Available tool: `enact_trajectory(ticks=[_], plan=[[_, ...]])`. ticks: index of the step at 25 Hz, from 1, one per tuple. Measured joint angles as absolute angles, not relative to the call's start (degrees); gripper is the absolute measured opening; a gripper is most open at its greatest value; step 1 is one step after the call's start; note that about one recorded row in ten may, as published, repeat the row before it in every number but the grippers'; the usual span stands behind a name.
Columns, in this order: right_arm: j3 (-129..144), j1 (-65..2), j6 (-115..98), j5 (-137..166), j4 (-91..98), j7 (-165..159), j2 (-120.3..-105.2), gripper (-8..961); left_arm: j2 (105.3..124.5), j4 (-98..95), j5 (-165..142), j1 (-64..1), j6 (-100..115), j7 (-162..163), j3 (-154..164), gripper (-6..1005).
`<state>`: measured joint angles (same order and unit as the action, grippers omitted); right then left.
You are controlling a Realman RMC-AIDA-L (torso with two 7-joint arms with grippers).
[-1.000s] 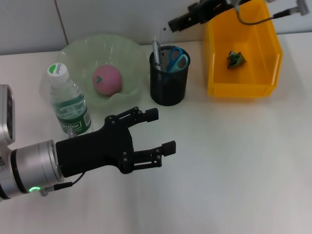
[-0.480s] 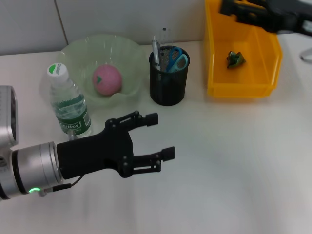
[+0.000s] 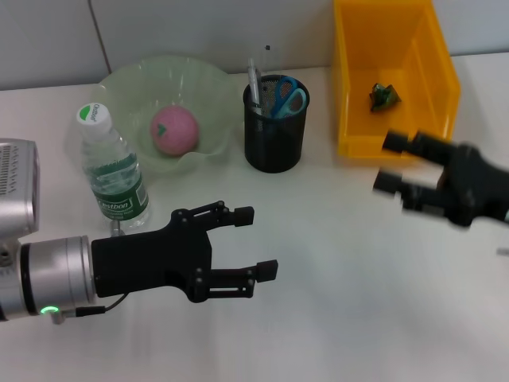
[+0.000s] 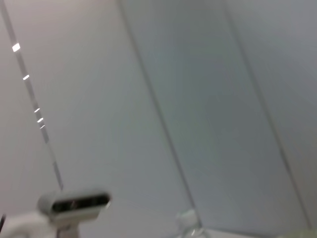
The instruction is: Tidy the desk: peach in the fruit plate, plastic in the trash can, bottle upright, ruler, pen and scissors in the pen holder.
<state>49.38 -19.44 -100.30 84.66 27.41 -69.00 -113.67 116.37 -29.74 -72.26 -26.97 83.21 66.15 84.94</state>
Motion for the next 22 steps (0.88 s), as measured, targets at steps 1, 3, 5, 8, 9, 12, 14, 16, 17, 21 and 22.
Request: enact_trajectory(ticks=[1,3,5,8,9,12,14,16,17,21,22], plan=[[49.4,-19.4,-100.3,84.7,27.4,-69.0,-113.67,791,116.05,-29.7,-72.6,-27.0,83.3,66.2,84.9,876],[49.4,-19.2,-99.7,87.2,26.5,-67.4,-113.84,791,115.61,-29.7,-72.8,-27.0,83.6,66.8,84.9,876],[49.4,-19.1,-98.0,92.1,26.2,-66.4,-113.91,791,114.82,-29.7,-73.0,-26.9,84.1,67.9,84.9,876],[49.4,-19.3,-95.9,95.9,26.1,-66.3,-114.06,791,114.59,-29.7,-73.3,-26.9,84.3,68.1,84.8,876],[49.5,-19.4,-95.3,96.8,26.1,-66.3,-114.18,791,114.41,-29.7,-74.5,-26.9,84.5,68.1,84.8,876],[49.6,-19.8,-94.6,98.4,26.1,-66.2,-114.45,791,114.50,-29.6,-77.2,-27.0,84.2,68.2,84.5,876],[49.6,-20.4,-94.1,99.7,26.1,-66.2,-114.63,791,114.77,-28.7,-78.3,-27.4,84.2,68.3,83.5,876],[49.6,-20.8,-93.9,100.5,25.9,-66.3,-114.71,791,114.77,-28.7,-78.3,-27.4,84.2,68.3,83.5,876],[49.7,-21.0,-93.8,100.9,25.7,-66.3,-114.92,791,114.88,-27.7,-78.6,-27.7,84.5,68.4,82.7,876],[49.7,-21.0,-93.6,100.9,25.7,-66.0,-115.22,791,114.89,-26.7,-78.7,-28.0,85.0,68.4,82.2,876],[49.7,-21.0,-93.6,101.0,25.7,-66.0,-115.27,791,114.89,-26.7,-78.7,-28.0,85.0,68.4,82.2,876]])
